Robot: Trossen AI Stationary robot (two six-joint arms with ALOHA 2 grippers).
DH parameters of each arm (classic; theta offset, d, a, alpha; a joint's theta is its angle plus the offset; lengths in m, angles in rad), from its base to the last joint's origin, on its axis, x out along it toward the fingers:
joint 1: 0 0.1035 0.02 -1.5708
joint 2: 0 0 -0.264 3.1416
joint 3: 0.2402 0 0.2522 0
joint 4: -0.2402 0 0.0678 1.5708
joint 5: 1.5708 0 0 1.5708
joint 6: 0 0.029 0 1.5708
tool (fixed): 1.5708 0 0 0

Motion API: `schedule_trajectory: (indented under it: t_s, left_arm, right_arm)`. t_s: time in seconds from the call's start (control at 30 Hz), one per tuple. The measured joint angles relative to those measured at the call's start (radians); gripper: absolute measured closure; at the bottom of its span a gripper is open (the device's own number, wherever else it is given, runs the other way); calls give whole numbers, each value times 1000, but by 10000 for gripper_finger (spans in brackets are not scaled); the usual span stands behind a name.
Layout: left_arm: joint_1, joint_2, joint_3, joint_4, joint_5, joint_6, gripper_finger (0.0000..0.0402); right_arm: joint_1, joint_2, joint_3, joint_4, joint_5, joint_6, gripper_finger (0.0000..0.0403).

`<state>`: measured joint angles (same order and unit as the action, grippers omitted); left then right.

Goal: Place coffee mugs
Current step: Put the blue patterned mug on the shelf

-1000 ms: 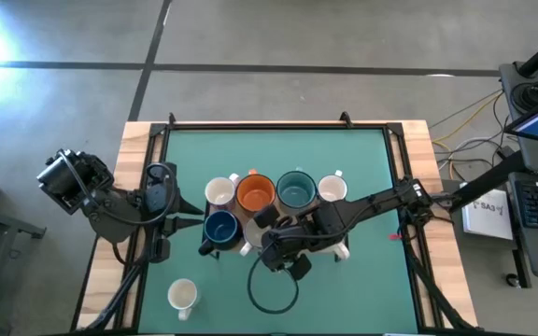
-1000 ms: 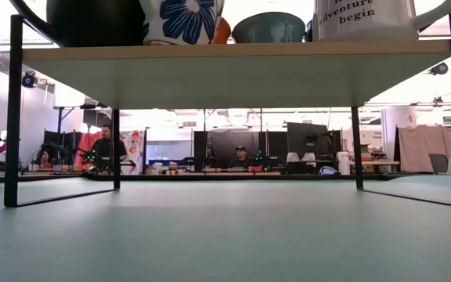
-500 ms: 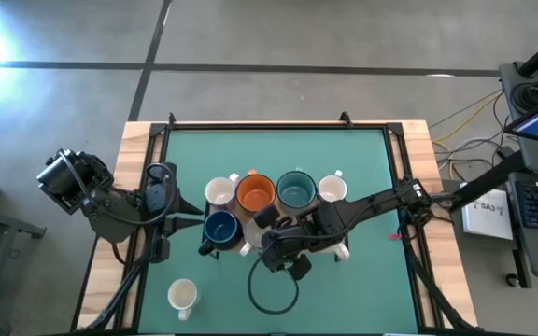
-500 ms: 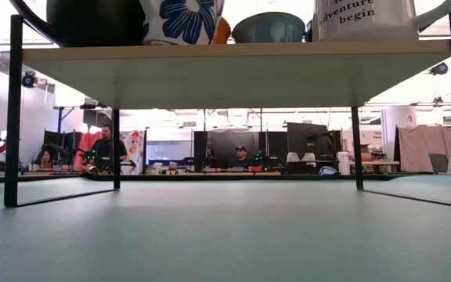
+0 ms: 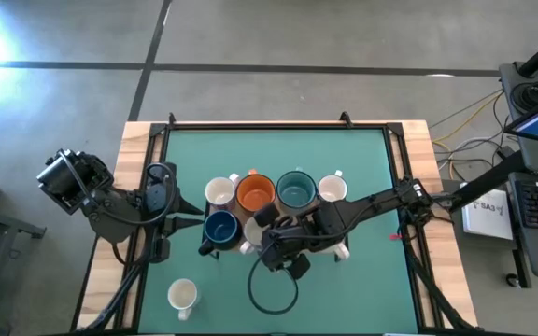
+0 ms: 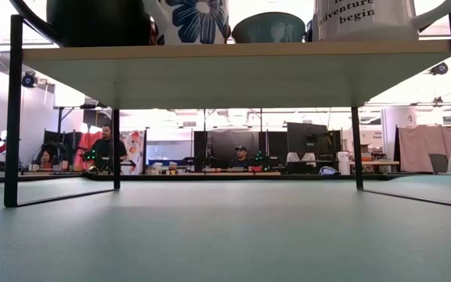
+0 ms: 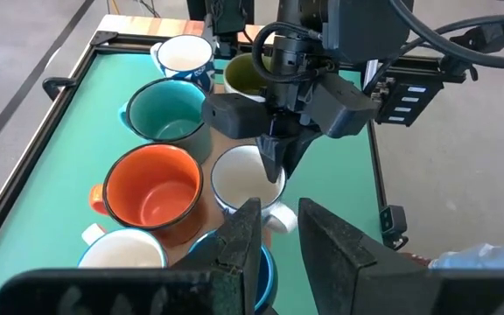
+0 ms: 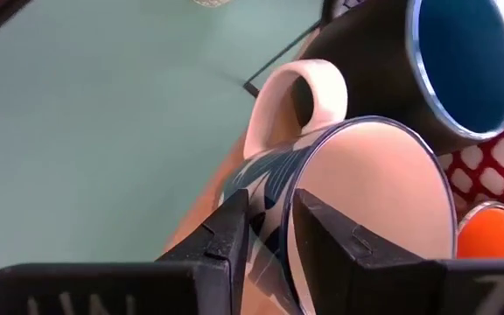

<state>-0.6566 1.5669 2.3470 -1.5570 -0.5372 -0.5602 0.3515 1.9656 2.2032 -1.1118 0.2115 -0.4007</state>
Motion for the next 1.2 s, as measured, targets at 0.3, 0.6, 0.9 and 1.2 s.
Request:
schedule_trajectory:
  t_s: [0.3,0.6,0.9,1.2]
  left_arm:
    - [0,0,0,0,1,0,341]
    - [0,0,0,0,4,0,341]
    - [0,0,0,0,5,0,341]
    - [0,0,0,0,6,-3,341]
  right_arm:
    - [-1,0,0,48,26,-18,329]
    - [-1,-1,0,56,26,-18,317]
    - [-1,-17,93,34,26,94,316]
    - [-1,-31,149,-226,51,325,319]
